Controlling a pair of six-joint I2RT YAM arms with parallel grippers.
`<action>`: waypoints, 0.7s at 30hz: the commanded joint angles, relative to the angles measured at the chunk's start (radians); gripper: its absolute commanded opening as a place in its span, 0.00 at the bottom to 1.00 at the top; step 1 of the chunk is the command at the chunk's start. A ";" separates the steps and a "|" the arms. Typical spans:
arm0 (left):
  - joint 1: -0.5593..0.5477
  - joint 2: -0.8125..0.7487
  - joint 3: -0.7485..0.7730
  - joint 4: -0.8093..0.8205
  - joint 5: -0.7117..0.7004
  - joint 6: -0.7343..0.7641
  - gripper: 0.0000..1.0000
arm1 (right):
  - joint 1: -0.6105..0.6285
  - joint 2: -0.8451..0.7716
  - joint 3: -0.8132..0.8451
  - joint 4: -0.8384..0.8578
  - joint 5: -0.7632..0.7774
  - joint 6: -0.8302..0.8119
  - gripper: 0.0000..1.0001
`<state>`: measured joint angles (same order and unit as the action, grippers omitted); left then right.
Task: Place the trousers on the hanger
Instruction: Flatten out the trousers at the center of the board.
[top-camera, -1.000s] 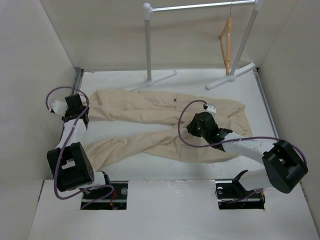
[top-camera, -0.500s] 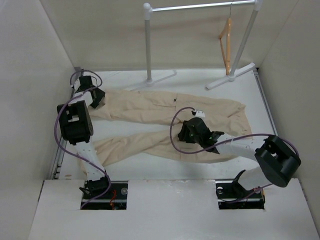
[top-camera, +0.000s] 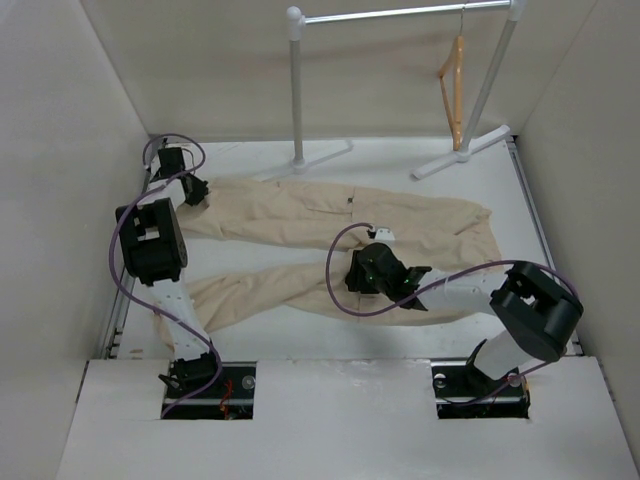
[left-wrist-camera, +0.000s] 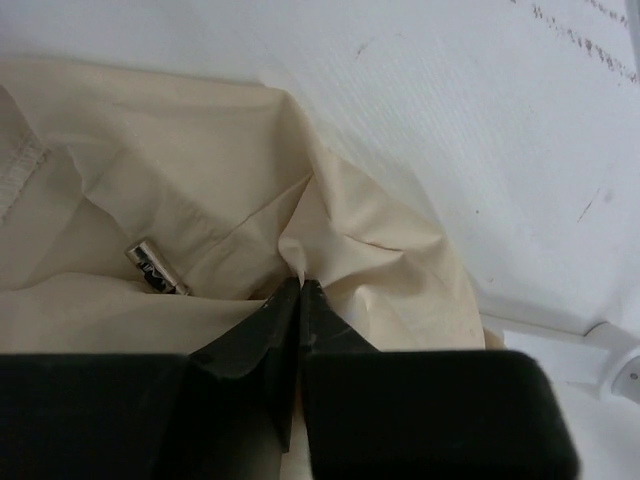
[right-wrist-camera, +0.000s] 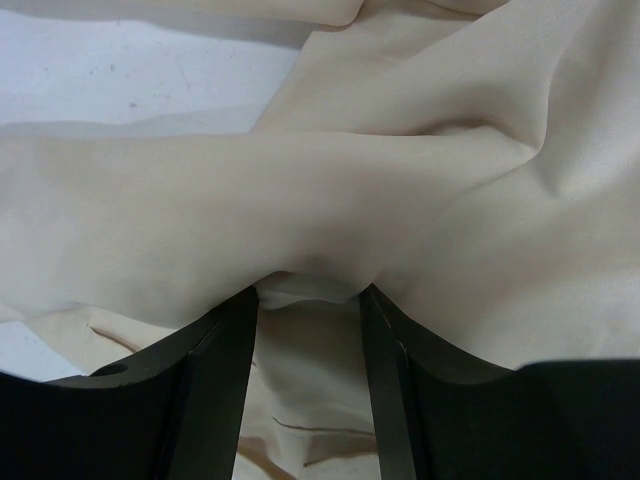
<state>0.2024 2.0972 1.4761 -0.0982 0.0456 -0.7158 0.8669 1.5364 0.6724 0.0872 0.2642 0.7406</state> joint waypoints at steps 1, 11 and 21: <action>0.032 -0.046 0.061 0.006 -0.038 0.007 0.00 | 0.013 -0.005 0.013 0.036 0.018 0.014 0.52; 0.038 -0.048 0.235 -0.099 -0.233 0.140 0.04 | -0.004 -0.039 -0.051 0.040 0.046 0.016 0.55; 0.027 -0.003 0.288 -0.209 -0.437 0.239 0.49 | -0.039 -0.070 -0.097 0.032 0.055 0.023 0.63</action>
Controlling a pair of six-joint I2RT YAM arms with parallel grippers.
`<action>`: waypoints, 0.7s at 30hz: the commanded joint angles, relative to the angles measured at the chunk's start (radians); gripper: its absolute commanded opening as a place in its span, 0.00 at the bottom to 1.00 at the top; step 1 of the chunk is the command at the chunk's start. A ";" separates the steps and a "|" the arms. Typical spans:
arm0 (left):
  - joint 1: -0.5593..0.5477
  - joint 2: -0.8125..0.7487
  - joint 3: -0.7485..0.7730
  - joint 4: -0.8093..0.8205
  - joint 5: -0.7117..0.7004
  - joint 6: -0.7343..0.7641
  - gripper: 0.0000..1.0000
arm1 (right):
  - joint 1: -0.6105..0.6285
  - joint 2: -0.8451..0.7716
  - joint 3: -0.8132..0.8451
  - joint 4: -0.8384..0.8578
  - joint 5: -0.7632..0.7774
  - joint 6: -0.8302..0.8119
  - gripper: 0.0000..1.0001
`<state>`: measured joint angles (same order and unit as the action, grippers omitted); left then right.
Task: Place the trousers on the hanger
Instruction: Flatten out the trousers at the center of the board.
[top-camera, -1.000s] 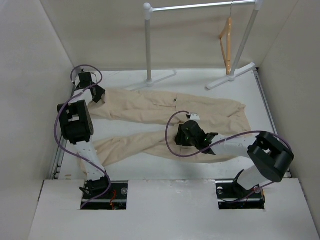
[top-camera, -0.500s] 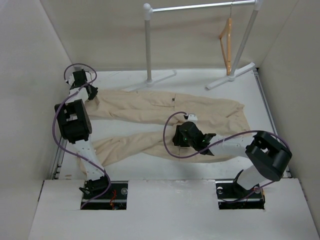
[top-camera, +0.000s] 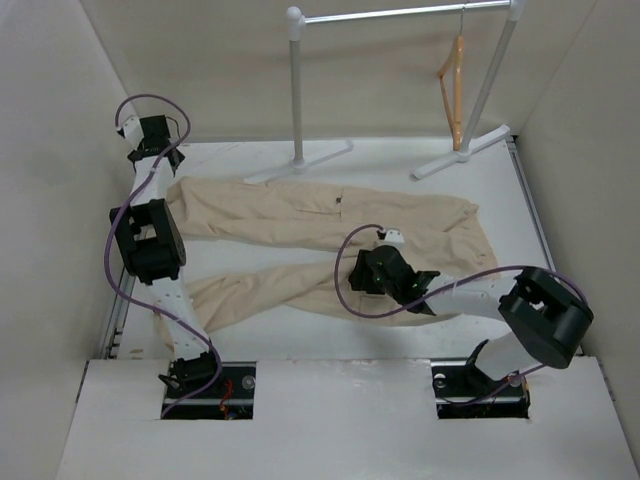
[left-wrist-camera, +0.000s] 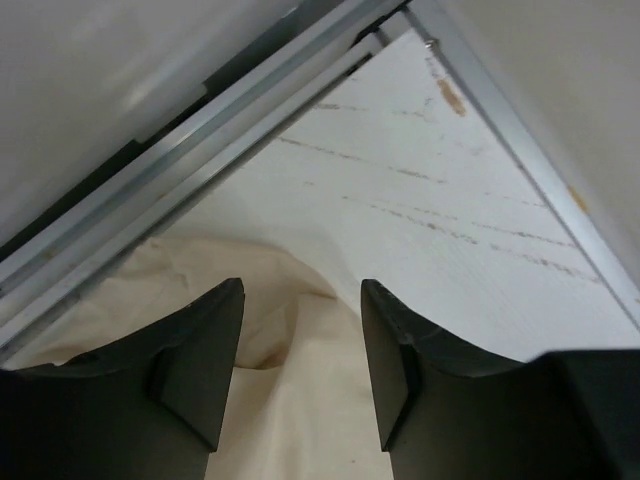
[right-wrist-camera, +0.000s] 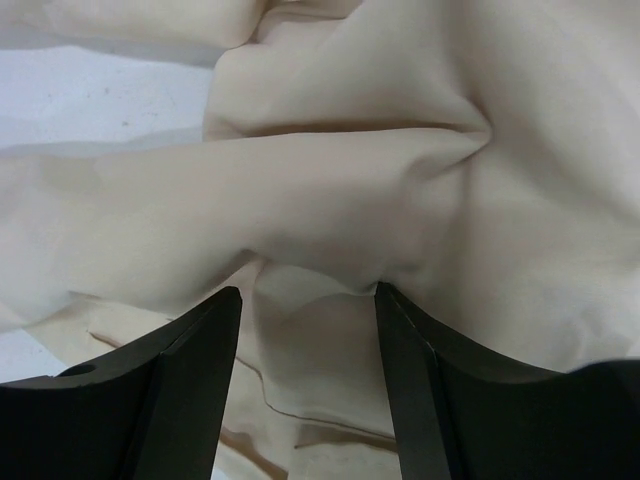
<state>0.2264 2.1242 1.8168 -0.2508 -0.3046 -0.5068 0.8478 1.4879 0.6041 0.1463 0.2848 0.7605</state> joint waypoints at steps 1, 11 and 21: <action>0.001 -0.055 -0.091 -0.038 -0.087 0.019 0.49 | -0.022 -0.038 -0.030 -0.028 0.031 0.002 0.63; 0.049 -0.191 -0.425 0.071 -0.018 -0.147 0.39 | -0.074 -0.270 -0.023 -0.086 0.022 -0.069 0.64; 0.095 -0.096 -0.441 0.077 -0.001 -0.131 0.21 | -0.302 -0.345 -0.102 -0.086 0.011 -0.073 0.68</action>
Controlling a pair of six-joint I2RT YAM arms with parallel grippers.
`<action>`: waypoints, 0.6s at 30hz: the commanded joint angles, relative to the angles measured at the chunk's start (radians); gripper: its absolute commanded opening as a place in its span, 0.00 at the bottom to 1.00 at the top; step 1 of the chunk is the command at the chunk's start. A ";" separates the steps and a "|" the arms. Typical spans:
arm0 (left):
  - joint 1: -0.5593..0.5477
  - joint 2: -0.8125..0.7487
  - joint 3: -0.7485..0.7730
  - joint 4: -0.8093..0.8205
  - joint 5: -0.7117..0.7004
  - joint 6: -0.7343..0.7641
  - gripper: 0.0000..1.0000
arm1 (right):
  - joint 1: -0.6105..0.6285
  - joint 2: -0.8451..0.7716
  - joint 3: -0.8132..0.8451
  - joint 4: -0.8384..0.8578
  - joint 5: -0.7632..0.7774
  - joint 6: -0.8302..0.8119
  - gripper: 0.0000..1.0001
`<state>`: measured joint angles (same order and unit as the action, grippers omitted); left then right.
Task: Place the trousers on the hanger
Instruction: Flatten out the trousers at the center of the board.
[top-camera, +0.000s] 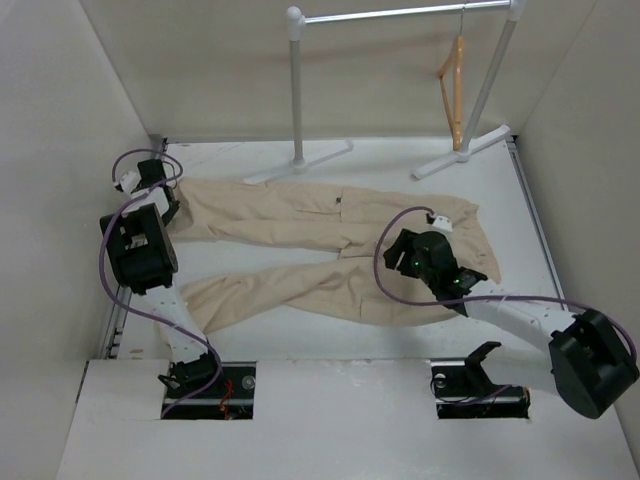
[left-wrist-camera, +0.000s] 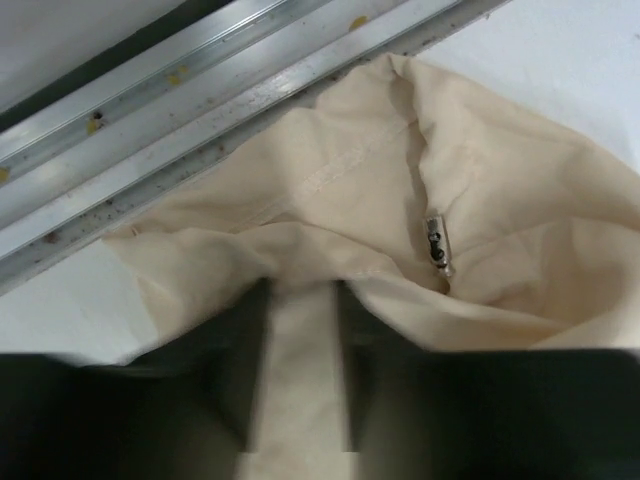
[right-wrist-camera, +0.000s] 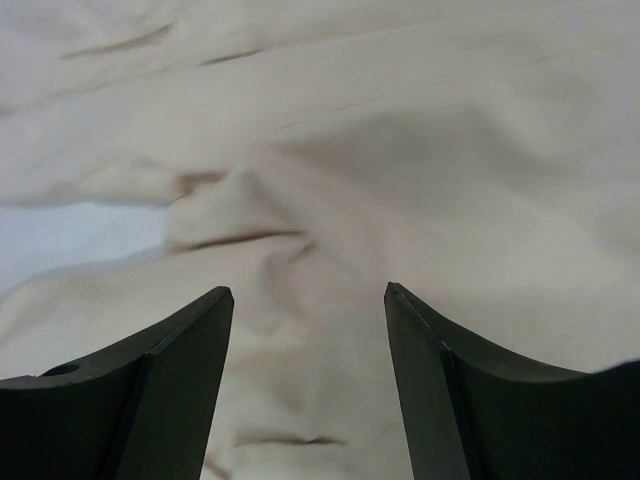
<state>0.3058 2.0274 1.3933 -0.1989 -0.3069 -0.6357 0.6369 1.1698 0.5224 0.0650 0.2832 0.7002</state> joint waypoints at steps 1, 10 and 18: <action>0.025 -0.010 -0.030 0.038 0.003 -0.002 0.13 | -0.137 -0.032 -0.031 -0.005 0.004 -0.011 0.68; 0.086 -0.265 -0.184 0.182 -0.058 -0.128 0.04 | -0.302 -0.078 -0.081 0.007 -0.009 0.056 0.66; 0.072 -0.335 -0.247 0.214 -0.130 -0.176 0.29 | -0.342 -0.147 0.033 -0.068 0.010 0.048 0.68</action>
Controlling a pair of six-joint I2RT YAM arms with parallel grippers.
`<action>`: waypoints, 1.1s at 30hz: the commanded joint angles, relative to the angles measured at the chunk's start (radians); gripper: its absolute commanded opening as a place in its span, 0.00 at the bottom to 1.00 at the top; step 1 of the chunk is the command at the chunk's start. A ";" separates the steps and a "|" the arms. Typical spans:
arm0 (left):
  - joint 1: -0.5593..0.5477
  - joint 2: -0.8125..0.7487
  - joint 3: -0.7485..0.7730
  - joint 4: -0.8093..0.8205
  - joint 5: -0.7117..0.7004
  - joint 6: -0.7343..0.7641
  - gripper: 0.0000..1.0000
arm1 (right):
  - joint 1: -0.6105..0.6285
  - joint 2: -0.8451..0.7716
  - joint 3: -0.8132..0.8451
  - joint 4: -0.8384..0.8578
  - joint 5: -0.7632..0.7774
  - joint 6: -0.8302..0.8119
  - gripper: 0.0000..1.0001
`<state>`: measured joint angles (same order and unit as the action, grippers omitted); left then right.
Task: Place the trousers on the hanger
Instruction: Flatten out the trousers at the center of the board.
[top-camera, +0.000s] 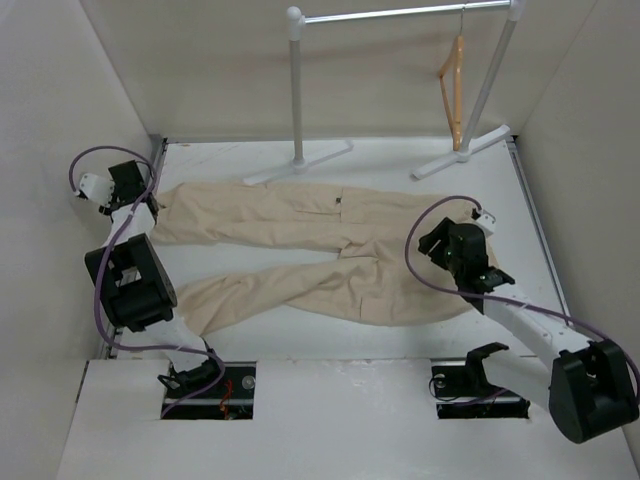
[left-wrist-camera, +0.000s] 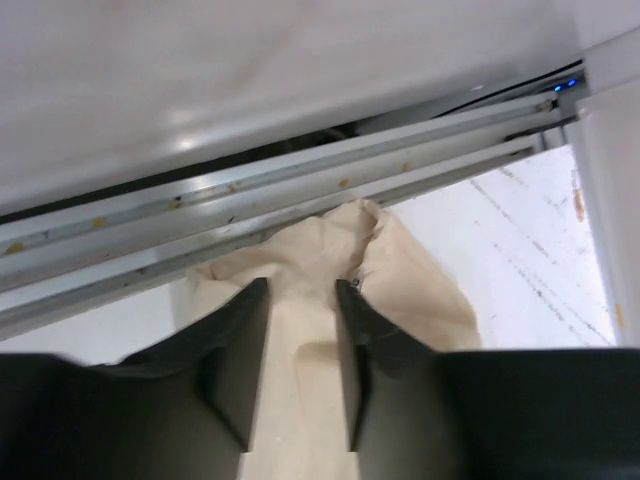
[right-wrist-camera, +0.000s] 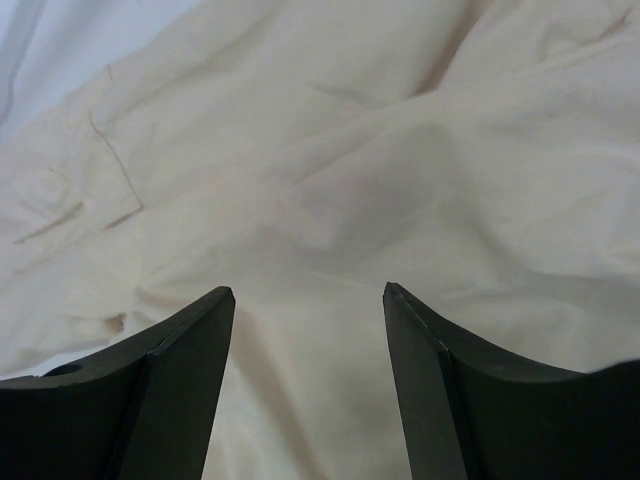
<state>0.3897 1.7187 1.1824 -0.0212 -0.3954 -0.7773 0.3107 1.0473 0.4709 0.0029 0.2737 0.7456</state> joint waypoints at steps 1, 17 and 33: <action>-0.024 -0.040 -0.049 0.041 -0.049 -0.037 0.33 | -0.026 -0.021 0.106 -0.009 0.024 0.001 0.68; -0.340 0.002 -0.067 0.199 0.018 -0.004 0.45 | -0.440 0.494 0.429 0.043 -0.054 -0.022 0.58; -0.174 0.184 -0.099 0.216 0.032 -0.161 0.42 | -0.486 0.756 0.653 0.013 -0.145 -0.020 0.69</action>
<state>0.2184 1.9339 1.1191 0.1894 -0.3492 -0.8841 -0.1818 1.7779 1.0607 0.0063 0.1406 0.7300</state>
